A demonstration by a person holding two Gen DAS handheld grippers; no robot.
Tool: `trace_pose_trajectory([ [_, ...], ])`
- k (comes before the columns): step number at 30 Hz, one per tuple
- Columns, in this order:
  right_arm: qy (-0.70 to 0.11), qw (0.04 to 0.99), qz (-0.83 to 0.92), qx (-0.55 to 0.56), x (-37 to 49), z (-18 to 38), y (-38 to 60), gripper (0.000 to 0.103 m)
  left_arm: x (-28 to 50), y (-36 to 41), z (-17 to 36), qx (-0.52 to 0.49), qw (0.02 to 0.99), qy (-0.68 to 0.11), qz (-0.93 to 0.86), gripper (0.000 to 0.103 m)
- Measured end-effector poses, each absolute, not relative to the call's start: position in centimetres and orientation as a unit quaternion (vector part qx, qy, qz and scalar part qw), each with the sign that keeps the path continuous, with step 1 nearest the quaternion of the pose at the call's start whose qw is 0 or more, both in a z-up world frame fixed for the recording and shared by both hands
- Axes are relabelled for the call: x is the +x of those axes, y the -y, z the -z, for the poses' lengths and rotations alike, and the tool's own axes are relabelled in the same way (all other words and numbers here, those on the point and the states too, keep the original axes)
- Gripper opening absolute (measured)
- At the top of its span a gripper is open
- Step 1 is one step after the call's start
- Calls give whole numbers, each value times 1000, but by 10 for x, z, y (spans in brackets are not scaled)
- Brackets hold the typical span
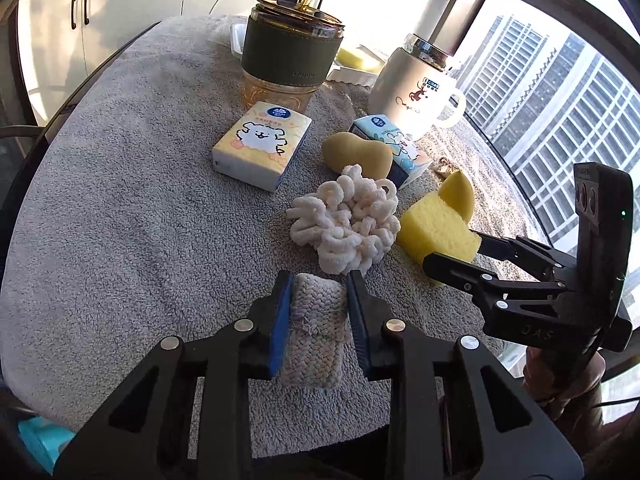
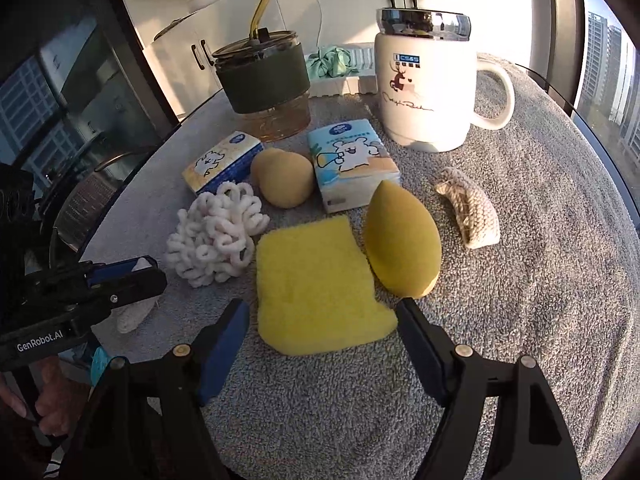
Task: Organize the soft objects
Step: 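Grasp another yellow sponge with the right gripper, then carry the grey sock and yellow sponge over the white tray with both grippers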
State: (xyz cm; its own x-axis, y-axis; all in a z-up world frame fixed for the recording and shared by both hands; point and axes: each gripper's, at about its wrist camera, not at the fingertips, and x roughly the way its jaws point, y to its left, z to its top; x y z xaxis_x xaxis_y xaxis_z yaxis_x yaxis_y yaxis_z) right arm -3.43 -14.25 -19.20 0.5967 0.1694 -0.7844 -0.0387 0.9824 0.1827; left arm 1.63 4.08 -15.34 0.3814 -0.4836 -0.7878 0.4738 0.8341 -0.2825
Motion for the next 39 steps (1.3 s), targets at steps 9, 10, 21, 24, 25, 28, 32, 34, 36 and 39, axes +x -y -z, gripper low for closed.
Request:
trace_pose_trajectory([
  [9, -446, 887, -95, 73, -50, 183, 136, 60, 20, -48, 153, -23, 832, -477, 282, 26],
  [10, -444, 888, -97, 75, -53, 180, 138, 60, 20, -49, 153, -23, 833, -477, 281, 26],
  [21, -440, 893, -34, 90, -72, 168, 177, 60, 27, -64, 148, -34, 843, -470, 261, 26],
  [24, -437, 895, -16, 92, -73, 165, 191, 60, 30, -69, 145, -31, 850, -462, 253, 26],
  [25, -436, 895, -10, 92, -73, 164, 195, 60, 32, -71, 145, -30, 852, -460, 249, 26],
  [28, -433, 897, 6, 95, -72, 162, 206, 60, 38, -79, 142, -32, 859, -453, 237, 26],
  [32, -432, 896, 23, 102, -69, 161, 220, 60, 49, -89, 139, -31, 867, -446, 219, 26],
  [34, -431, 896, 32, 104, -66, 160, 227, 60, 55, -93, 138, -32, 870, -444, 211, 26],
  [36, -432, 894, 41, 108, -63, 160, 236, 60, 61, -98, 139, -33, 873, -443, 202, 26],
  [39, -434, 892, 57, 113, -60, 160, 249, 60, 71, -107, 140, -38, 874, -446, 191, 26],
])
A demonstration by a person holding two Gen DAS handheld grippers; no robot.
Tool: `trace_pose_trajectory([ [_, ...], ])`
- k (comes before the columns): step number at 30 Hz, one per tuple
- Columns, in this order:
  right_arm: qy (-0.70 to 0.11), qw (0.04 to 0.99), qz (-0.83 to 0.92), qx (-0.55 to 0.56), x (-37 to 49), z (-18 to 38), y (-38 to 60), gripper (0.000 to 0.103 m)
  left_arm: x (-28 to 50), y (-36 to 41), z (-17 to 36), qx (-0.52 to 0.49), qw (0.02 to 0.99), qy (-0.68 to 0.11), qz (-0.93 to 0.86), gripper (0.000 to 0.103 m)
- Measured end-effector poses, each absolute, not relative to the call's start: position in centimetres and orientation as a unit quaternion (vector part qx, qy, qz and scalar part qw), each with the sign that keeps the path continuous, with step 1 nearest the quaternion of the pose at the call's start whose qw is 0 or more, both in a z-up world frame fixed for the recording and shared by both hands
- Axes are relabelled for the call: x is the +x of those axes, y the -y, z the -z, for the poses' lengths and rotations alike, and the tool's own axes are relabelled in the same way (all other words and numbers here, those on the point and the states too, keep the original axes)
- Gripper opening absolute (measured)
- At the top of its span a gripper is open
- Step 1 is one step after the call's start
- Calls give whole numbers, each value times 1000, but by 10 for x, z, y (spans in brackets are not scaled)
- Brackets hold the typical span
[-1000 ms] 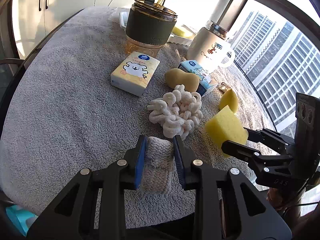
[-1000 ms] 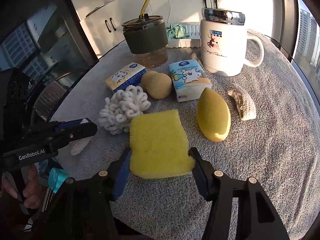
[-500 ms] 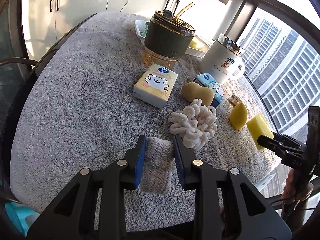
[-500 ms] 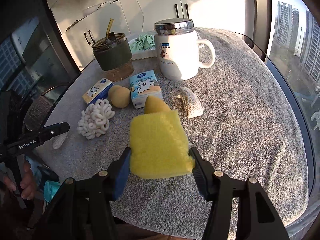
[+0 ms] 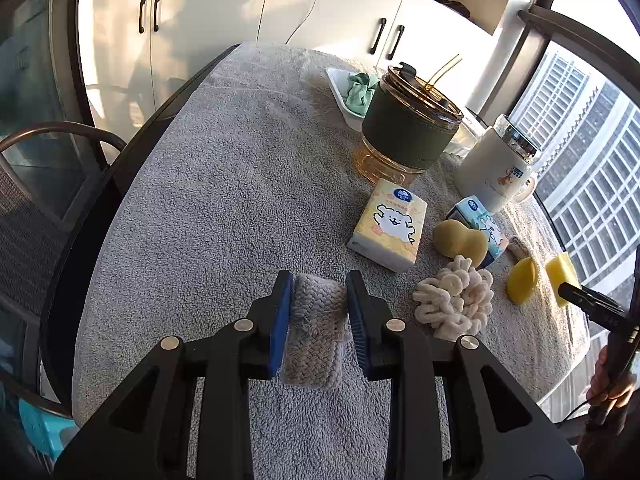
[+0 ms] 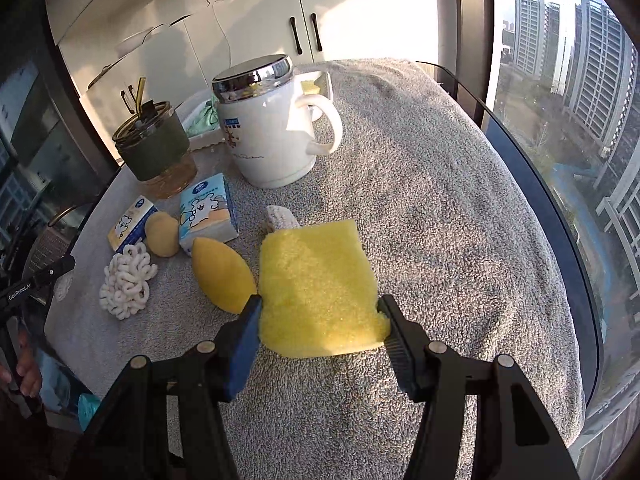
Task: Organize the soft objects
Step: 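Carry the grey sock and yellow sponge over the white tray with both grippers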
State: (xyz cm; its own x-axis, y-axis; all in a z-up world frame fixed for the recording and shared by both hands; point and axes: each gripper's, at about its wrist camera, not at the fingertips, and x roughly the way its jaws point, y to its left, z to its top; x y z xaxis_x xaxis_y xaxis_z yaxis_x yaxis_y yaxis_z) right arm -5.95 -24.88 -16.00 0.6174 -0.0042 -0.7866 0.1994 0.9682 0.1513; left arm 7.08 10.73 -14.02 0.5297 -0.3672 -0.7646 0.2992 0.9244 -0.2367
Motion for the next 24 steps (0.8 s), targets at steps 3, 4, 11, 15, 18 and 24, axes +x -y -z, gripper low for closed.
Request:
trace_pose_trajectory([
  [3, -436, 889, 76, 117, -54, 161, 263, 60, 81, -112, 140, -36, 876, -445, 180, 26],
  [4, -436, 889, 79, 117, -51, 162, 268, 60, 85, -114, 140, -35, 878, -444, 176, 26],
  [11, -446, 882, 108, 112, -23, 165, 300, 60, 121, -119, 137, -22, 883, -444, 149, 26],
  [15, -452, 878, 117, 108, -2, 166, 318, 60, 144, -122, 137, -13, 887, -443, 130, 26],
  [18, -458, 873, 120, 117, 16, 168, 334, 60, 164, -125, 138, -6, 889, -441, 121, 26],
  [24, -461, 871, 137, 98, 54, 165, 355, 60, 204, -124, 141, 7, 892, -439, 110, 26],
])
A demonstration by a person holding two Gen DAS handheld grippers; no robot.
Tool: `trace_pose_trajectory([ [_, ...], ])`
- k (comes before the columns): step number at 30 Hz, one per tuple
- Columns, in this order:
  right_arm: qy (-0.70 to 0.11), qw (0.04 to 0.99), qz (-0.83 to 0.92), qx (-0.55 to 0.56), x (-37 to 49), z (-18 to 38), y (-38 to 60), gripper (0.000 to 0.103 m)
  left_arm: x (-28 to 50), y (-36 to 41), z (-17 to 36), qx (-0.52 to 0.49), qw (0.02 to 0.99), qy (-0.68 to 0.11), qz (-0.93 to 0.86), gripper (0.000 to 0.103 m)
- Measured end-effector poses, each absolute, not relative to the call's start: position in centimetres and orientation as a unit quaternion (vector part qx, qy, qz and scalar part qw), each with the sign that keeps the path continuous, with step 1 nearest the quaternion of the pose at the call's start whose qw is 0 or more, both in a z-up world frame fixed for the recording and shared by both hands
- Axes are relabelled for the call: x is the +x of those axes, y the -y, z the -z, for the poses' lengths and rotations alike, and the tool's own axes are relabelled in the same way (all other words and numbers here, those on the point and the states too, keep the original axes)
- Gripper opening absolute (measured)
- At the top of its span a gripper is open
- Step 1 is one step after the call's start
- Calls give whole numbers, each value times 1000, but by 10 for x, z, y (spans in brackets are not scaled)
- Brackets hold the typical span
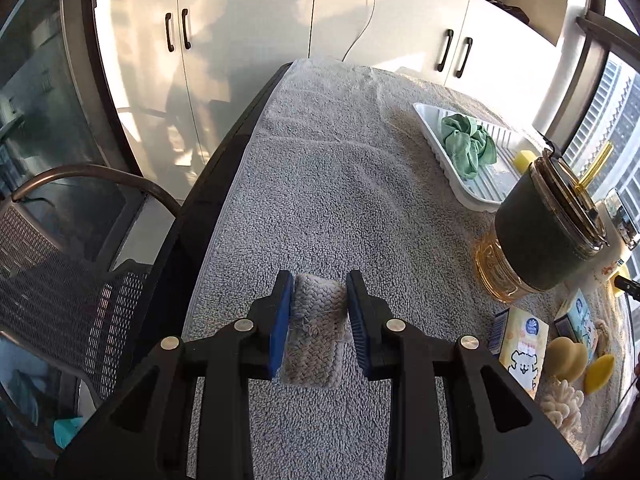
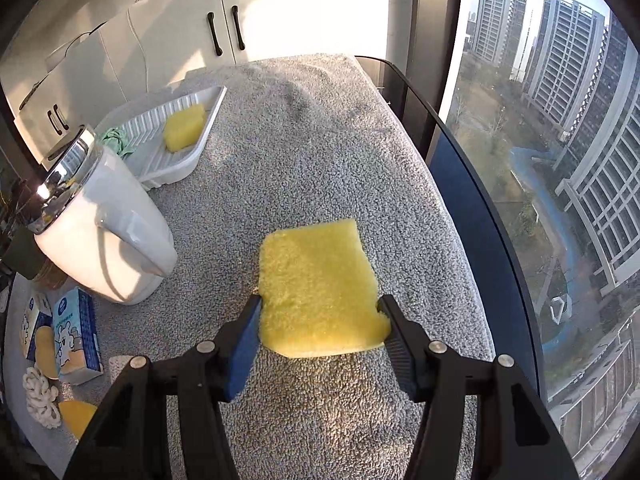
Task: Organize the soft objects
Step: 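Carry the grey sock and yellow sponge over the white tray with both grippers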
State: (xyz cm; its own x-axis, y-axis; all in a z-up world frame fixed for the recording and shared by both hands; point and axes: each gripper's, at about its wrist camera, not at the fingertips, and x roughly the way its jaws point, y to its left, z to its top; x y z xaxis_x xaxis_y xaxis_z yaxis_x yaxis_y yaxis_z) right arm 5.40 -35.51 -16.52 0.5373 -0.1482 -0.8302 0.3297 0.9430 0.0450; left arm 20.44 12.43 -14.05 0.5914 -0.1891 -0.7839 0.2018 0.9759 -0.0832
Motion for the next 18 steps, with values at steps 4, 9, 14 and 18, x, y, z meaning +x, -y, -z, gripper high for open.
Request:
trace_pose_trajectory([
  [4, -459, 872, 140, 97, 75, 160, 363, 60, 228, -118, 143, 19, 893, -438, 105, 26],
  [9, -458, 873, 136, 97, 99, 157, 370, 61, 256, -107, 143, 17, 891, -439, 113, 26],
  [14, -460, 874, 130, 90, 125, 153, 371, 61, 282, -89, 135, 32, 895, -428, 123, 26],
  [18, -466, 872, 122, 87, 152, 153, 372, 61, 300, -72, 129, 48, 897, -419, 134, 26],
])
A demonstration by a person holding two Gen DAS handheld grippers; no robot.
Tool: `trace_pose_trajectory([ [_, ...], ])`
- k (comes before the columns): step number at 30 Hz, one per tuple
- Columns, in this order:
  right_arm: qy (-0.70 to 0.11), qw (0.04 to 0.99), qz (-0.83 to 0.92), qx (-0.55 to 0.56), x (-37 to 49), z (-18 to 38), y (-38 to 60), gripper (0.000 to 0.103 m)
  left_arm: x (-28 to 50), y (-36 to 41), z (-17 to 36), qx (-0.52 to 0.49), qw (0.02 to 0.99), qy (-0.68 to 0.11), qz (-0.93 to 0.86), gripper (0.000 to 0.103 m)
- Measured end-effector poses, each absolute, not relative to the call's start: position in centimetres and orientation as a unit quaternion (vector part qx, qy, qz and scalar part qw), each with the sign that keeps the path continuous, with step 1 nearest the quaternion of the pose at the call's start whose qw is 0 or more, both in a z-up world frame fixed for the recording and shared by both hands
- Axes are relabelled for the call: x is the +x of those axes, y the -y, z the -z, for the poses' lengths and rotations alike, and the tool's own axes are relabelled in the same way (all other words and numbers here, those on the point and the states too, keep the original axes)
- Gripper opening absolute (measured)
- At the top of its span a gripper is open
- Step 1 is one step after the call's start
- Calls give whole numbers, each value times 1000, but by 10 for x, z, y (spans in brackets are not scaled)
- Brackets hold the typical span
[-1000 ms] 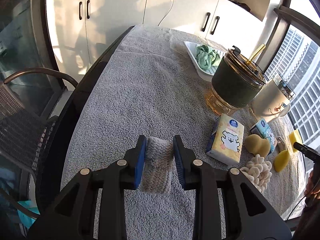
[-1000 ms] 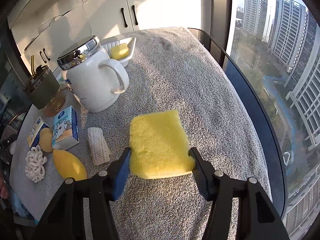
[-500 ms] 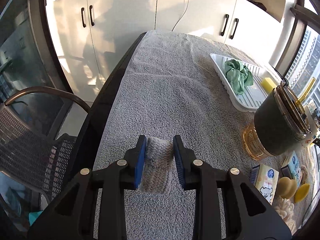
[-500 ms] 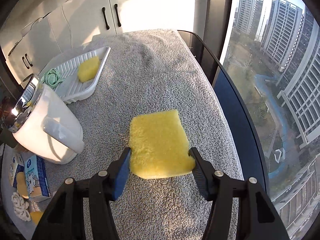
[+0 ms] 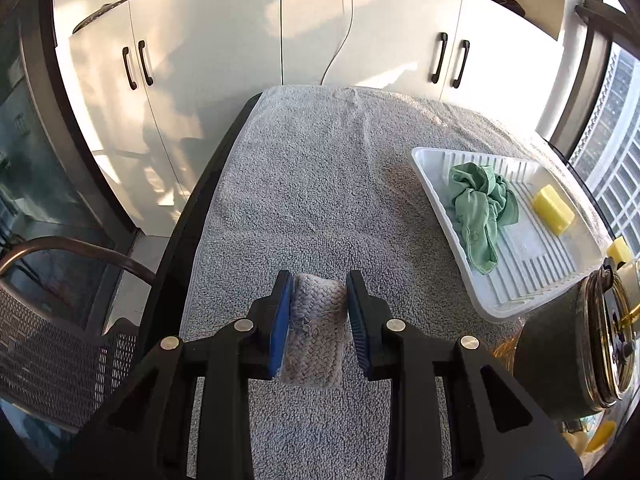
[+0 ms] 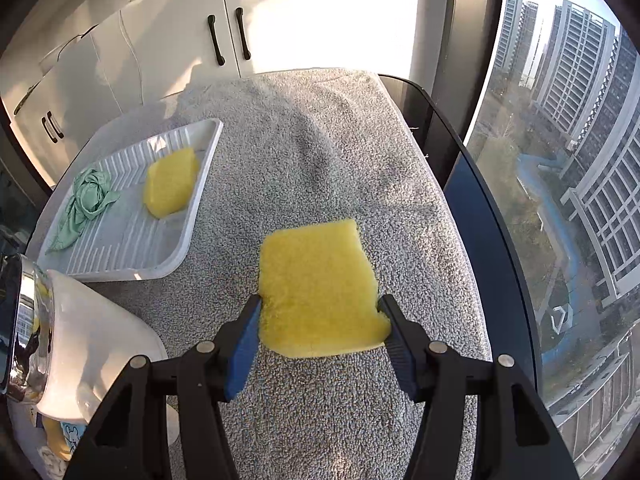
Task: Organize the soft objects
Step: 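Carry the grey sock and yellow sponge over the white tray with both grippers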
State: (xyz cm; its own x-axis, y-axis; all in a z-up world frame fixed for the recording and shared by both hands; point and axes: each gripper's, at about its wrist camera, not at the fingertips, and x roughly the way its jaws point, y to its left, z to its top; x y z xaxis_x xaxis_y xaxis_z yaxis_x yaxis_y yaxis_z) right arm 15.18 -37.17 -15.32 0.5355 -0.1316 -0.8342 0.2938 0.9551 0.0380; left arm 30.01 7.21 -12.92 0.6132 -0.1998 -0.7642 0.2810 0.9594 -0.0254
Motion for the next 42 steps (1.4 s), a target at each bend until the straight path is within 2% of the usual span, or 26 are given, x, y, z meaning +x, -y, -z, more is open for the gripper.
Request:
trace_pose_trajectory([
  [21, -474, 877, 68, 51, 259, 133, 346, 61, 354, 21, 132, 111, 872, -427, 213, 26],
  [27, -480, 876, -14, 44, 277, 126, 320, 61, 348, 51, 127, 138, 849, -424, 283, 26],
  [38, -541, 822, -176, 7, 327, 140, 268, 61, 357, 84, 140, 167, 804, -455, 345, 26],
  [42, -563, 797, -218, -20, 337, 150, 246, 61, 363, 82, 142, 140, 795, -466, 361, 26],
])
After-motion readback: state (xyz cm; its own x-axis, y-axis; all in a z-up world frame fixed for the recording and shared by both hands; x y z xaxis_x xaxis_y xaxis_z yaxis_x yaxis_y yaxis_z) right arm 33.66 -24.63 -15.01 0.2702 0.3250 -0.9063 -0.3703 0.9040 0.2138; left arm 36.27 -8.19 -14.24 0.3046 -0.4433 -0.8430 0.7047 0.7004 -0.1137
